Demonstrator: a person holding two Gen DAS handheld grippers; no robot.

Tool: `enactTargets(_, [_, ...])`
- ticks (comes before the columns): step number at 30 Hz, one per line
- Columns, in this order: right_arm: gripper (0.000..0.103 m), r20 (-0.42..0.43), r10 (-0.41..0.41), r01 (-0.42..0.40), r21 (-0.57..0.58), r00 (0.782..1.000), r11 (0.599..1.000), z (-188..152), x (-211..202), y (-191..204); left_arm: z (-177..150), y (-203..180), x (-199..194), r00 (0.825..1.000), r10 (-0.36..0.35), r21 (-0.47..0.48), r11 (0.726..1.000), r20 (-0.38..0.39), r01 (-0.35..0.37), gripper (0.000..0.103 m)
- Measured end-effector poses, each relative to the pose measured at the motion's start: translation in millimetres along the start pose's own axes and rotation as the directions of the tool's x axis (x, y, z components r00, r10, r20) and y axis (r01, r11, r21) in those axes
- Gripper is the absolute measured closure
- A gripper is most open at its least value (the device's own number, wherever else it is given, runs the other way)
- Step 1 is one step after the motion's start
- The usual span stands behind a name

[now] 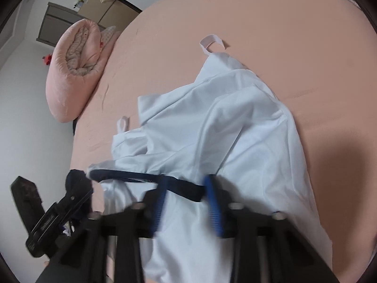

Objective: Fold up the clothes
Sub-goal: 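Move both open tools to the navy-trimmed folded edge of the shirt, then close both tools on the navy-trimmed edge of the white shirt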

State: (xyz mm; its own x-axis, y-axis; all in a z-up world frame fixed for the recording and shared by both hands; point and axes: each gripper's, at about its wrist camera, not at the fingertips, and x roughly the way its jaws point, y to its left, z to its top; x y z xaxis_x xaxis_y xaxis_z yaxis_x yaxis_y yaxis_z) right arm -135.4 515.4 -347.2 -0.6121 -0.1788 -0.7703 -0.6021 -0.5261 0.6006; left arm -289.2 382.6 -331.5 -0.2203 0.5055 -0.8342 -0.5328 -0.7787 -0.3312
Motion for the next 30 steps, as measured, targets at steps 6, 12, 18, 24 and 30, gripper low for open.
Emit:
enactTargets(6, [0.095, 0.027, 0.064, -0.065, 0.042, 0.998, 0.997, 9, 8, -5, 2, -21, 13, 0.998, -0.043, 0.055, 0.998, -0.038, 0.045, 0.041])
enactTargets(12, [0.095, 0.071, 0.082, -0.086, 0.052, 0.994, 0.995, 27, 7, -3, 2, -39, 35, 0.992, -0.077, 0.087, 0.992, -0.102, 0.086, 0.041])
enactTargets(18, [0.095, 0.035, 0.047, -0.049, 0.073, 0.998, 0.996, 38, 8, 2, -8, -51, 60, 0.977, -0.028, 0.138, 0.989, -0.212, 0.058, 0.041])
enactTargets(24, [0.078, 0.002, -0.009, 0.008, 0.066, 1.000, 0.998, 18, -3, 5, -4, -50, 64, 0.977, -0.029, 0.087, 0.995, -0.213, 0.049, 0.040])
enactTargets(30, [0.056, 0.005, 0.029, -0.030, 0.159, 1.000, 0.987, 10, 5, -7, 0, -37, 67, 0.962, -0.151, -0.096, 0.986, -0.226, 0.133, 0.021])
